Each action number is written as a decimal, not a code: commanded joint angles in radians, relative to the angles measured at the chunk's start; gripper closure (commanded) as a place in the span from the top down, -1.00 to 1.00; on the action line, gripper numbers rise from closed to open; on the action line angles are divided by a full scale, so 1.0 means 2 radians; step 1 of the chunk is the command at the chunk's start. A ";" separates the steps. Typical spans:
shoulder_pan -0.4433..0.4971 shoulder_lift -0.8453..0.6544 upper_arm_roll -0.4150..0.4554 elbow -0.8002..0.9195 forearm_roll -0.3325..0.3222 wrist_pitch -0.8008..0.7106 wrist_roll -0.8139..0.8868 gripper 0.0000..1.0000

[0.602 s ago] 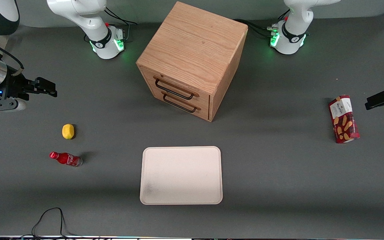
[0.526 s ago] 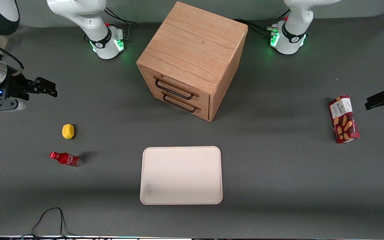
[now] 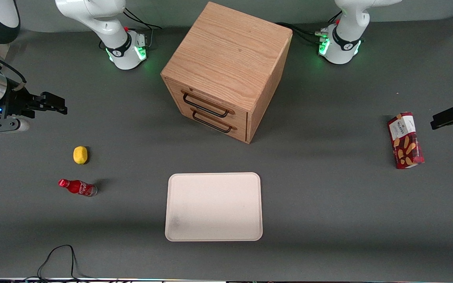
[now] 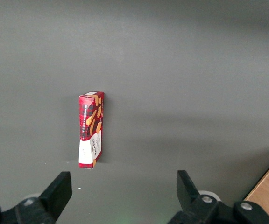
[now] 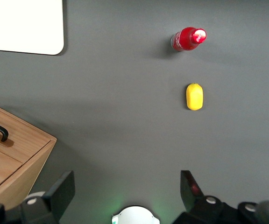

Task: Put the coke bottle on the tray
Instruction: 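Move the open right gripper down toward the red Coca-Cola bottle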

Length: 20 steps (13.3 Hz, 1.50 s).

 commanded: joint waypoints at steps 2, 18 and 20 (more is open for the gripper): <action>-0.003 0.002 0.000 0.017 0.007 -0.008 0.003 1.00; -0.015 0.070 -0.111 0.090 -0.008 -0.012 -0.184 1.00; -0.017 0.079 -0.113 0.095 -0.009 -0.012 -0.186 1.00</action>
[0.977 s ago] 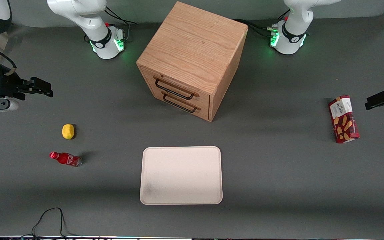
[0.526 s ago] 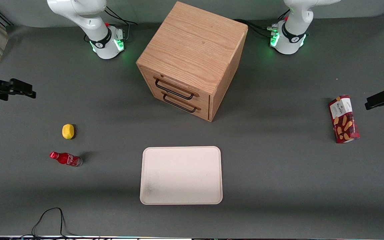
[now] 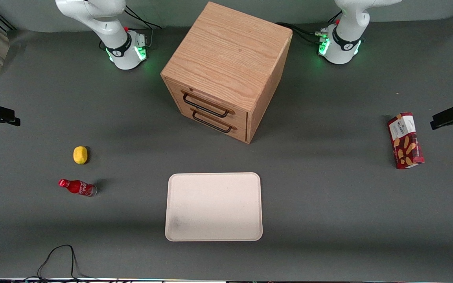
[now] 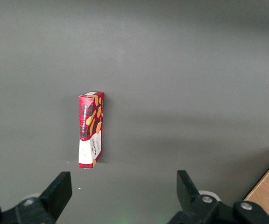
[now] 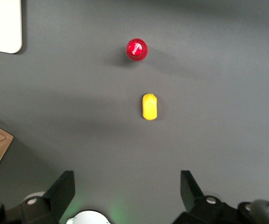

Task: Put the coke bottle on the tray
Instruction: 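Move the open right gripper down toward the red Coca-Cola bottle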

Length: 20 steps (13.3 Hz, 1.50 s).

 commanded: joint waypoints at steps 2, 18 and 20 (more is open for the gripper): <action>-0.003 0.031 -0.007 0.056 -0.004 -0.012 -0.020 1.00; 0.010 0.130 0.004 -0.120 0.057 0.326 0.008 1.00; 0.014 0.130 0.004 -0.142 0.059 0.352 0.008 1.00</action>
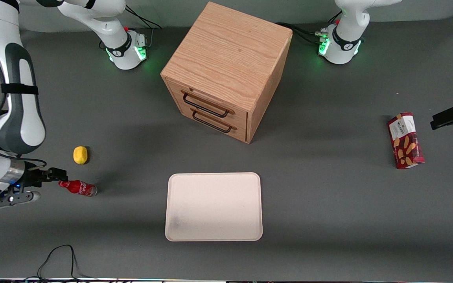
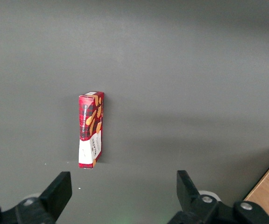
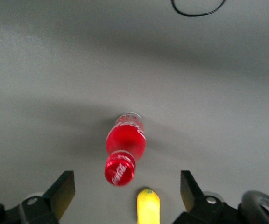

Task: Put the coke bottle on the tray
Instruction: 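Close the right gripper around the bottle's neck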

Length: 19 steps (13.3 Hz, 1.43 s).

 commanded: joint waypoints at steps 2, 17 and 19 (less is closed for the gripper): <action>0.005 -0.005 -0.001 -0.028 0.012 0.028 0.008 0.99; 0.010 -0.017 -0.001 -0.024 0.012 -0.004 0.037 -1.00; 0.015 -0.043 -0.001 -0.008 0.012 -0.050 0.057 -1.00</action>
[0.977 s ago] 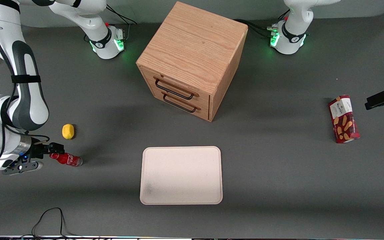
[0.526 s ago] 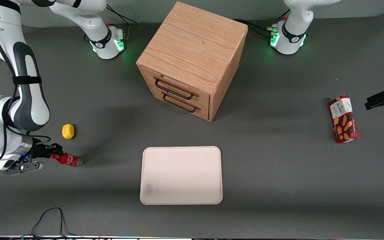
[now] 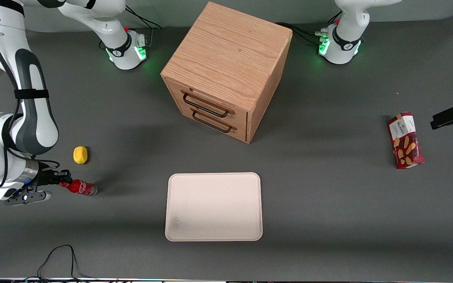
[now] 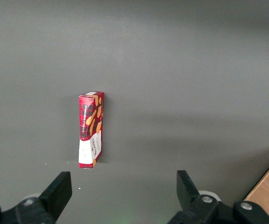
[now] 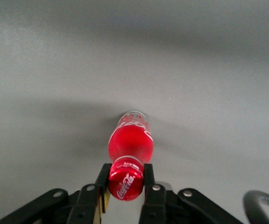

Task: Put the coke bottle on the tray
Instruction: 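Close the right gripper around the bottle's neck, then lift the bottle and carry it over the white tray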

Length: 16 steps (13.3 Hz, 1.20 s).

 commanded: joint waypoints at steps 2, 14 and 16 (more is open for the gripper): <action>0.009 -0.054 -0.003 0.058 0.004 -0.134 0.029 -1.00; 0.028 -0.043 0.003 0.289 -0.056 -0.406 0.096 -1.00; 0.055 0.001 0.024 0.330 -0.055 -0.405 0.170 -1.00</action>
